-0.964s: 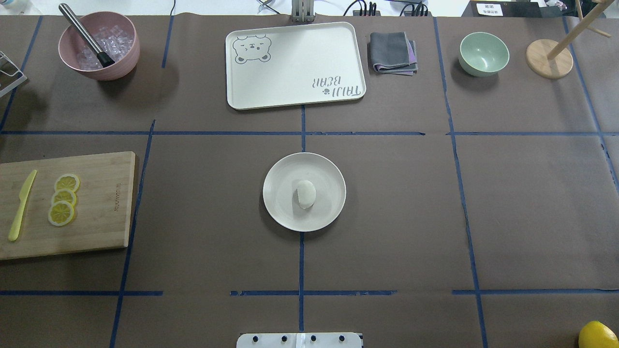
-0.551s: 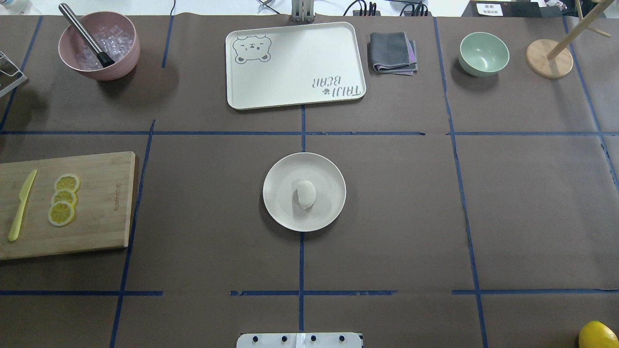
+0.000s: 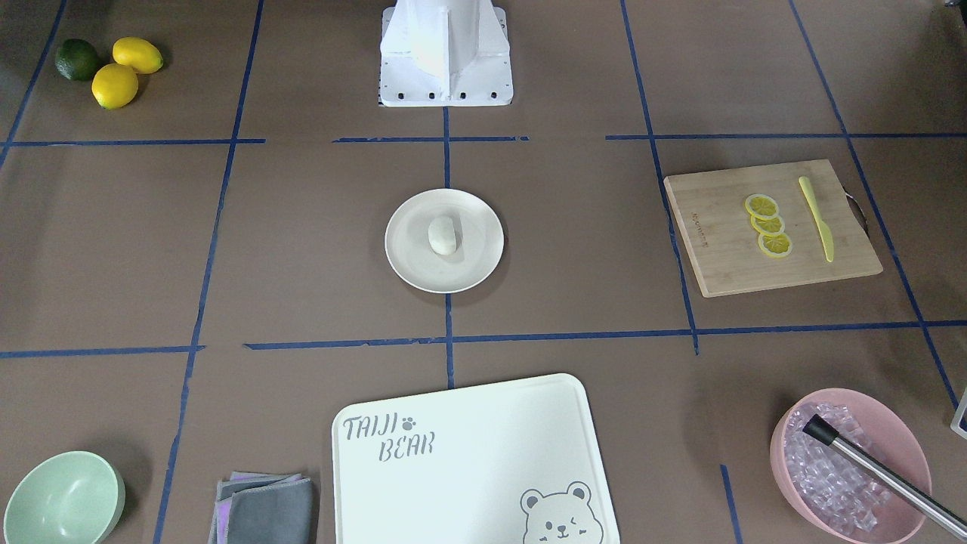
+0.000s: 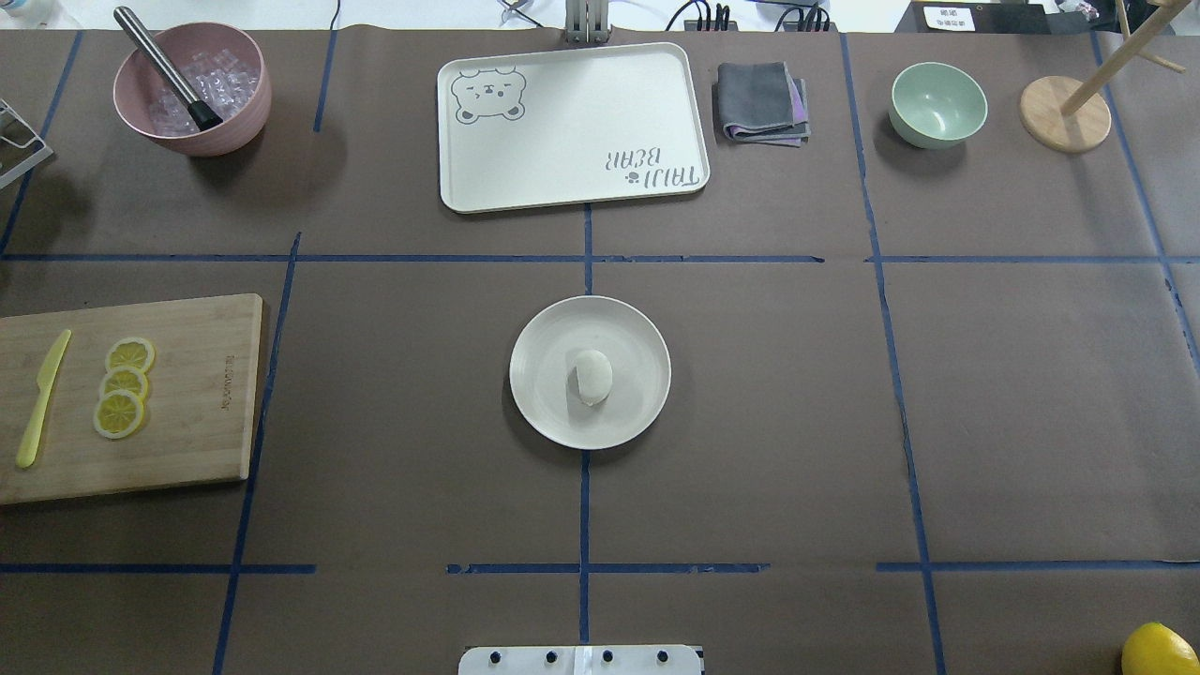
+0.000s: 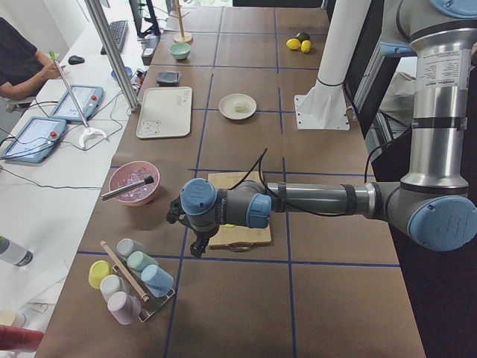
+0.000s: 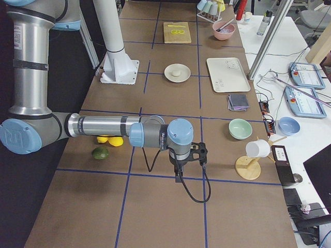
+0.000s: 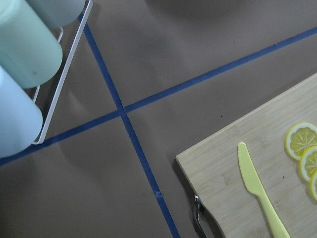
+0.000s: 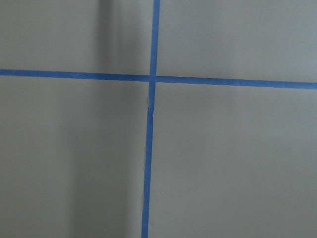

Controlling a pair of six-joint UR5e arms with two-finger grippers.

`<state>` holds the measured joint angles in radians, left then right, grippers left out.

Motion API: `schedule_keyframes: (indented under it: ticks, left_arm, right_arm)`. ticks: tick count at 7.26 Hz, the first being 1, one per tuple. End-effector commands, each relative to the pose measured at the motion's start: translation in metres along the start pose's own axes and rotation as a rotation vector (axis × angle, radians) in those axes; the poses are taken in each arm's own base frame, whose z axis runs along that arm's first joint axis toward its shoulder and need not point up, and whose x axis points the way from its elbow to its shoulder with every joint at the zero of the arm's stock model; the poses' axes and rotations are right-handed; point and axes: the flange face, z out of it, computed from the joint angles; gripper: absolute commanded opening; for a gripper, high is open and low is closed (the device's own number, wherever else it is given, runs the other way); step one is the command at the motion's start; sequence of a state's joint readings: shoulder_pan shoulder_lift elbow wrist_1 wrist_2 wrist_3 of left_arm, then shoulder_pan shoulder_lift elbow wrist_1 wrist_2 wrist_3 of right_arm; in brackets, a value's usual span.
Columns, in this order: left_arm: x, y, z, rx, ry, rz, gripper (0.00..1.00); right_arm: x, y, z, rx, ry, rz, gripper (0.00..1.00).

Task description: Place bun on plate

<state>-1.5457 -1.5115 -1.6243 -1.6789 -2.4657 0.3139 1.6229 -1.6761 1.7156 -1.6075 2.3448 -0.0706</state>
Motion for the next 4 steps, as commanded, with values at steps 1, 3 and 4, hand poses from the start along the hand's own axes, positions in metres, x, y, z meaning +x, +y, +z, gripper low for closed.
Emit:
schedule_keyframes:
  ticks: [1,3,4]
  left_arm:
    - [0.0044,0.0242,0.0021,-0.003,-0.001,0.0,1.0]
    - [0.004,0.0277,0.0028,0.006,0.0,0.009,1.0]
    - [0.0024,0.027,0.0044,0.012,-0.006,0.019,1.0]
  right_arm:
    - [0.0029,0.0044,0.0014,-0.004,-0.001,0.007,1.0]
    - [0.0076,-0.0011,0.0061,-0.013,0.004,0.006,1.0]
    - [0.0074,-0.002,0.0055,-0.011,0.008,-0.001,1.0]
